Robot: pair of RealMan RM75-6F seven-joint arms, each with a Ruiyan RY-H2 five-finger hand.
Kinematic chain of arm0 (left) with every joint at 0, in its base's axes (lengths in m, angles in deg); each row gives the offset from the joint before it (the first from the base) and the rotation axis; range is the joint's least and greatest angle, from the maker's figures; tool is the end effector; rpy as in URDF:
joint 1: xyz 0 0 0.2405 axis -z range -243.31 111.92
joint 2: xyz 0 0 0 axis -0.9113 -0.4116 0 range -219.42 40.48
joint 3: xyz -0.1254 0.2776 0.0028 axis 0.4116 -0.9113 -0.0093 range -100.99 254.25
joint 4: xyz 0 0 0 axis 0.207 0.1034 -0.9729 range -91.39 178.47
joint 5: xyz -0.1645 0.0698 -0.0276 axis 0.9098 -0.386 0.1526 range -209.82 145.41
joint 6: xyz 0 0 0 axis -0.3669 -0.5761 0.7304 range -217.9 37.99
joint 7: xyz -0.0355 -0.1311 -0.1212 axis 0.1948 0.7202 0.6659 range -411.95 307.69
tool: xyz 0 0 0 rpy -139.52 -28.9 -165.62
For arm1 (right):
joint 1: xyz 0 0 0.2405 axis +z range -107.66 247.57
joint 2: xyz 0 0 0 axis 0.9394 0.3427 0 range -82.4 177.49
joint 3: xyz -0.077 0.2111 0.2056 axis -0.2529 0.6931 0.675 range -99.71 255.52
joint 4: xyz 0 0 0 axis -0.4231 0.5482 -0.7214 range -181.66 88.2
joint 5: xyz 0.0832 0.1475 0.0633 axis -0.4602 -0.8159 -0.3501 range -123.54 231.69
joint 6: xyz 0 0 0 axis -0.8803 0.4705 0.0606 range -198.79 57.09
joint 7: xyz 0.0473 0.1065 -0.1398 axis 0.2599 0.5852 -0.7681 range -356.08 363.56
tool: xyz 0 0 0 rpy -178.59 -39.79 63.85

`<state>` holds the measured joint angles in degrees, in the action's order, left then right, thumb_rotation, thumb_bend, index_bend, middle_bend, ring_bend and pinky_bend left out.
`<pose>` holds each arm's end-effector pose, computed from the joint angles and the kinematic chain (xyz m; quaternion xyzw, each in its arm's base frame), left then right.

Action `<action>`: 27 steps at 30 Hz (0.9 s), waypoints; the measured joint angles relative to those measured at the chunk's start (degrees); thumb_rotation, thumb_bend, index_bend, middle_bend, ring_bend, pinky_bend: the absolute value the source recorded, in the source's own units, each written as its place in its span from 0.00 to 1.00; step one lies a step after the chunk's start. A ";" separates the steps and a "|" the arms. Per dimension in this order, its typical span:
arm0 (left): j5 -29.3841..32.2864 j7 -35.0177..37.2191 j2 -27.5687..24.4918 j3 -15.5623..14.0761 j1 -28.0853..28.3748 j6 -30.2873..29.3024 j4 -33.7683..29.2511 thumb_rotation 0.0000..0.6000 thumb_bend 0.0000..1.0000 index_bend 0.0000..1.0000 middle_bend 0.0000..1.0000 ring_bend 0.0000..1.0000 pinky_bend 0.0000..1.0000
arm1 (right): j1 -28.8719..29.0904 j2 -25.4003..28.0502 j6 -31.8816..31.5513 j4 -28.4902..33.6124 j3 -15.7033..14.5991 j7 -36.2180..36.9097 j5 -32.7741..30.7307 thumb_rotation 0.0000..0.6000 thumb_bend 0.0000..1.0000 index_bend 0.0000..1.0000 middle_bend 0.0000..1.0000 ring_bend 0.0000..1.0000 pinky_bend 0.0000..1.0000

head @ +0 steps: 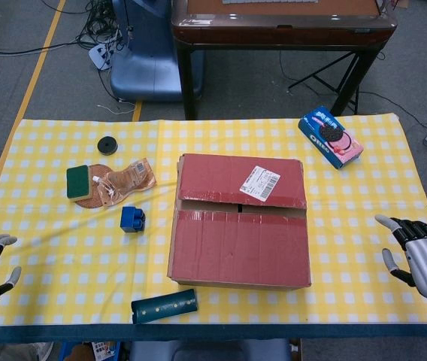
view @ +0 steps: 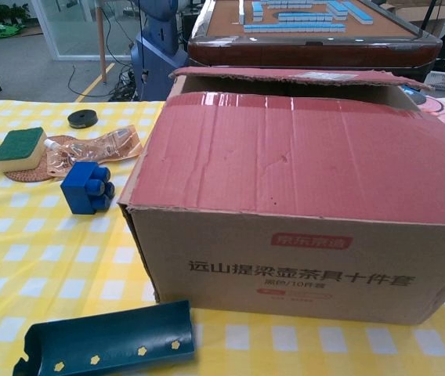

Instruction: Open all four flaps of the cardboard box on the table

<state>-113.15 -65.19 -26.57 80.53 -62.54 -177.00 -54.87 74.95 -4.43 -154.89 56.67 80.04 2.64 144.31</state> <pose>-0.3424 0.2113 0.2196 -0.5821 -0.3611 -0.3330 0.6479 -0.3006 -0.2151 0.2517 0.6319 -0.3661 0.3832 0.5655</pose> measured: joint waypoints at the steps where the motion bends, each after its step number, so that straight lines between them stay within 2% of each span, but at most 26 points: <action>1: 0.01 -0.01 0.05 0.00 0.01 0.01 0.05 1.00 0.33 0.34 0.26 0.14 0.00 | 0.01 -0.02 0.04 -0.02 -0.01 0.03 0.00 1.00 0.43 0.18 0.27 0.24 0.24; 18: 0.46 0.00 0.22 0.14 -0.09 -0.12 0.32 1.00 0.33 0.34 0.26 0.14 0.00 | 1.20 -0.19 0.99 0.11 0.72 0.31 -0.18 1.00 0.43 0.18 0.27 0.24 0.24; 27: -0.07 -0.19 -0.04 0.20 0.18 -0.10 0.14 1.00 0.33 0.34 0.26 0.14 0.00 | 5.77 0.33 6.40 2.37 2.51 -2.87 -0.54 1.00 0.42 0.18 0.24 0.19 0.24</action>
<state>-113.22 -65.38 -26.62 80.73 -62.36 -177.10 -54.73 80.71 -4.10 -148.49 59.04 82.55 -0.23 143.78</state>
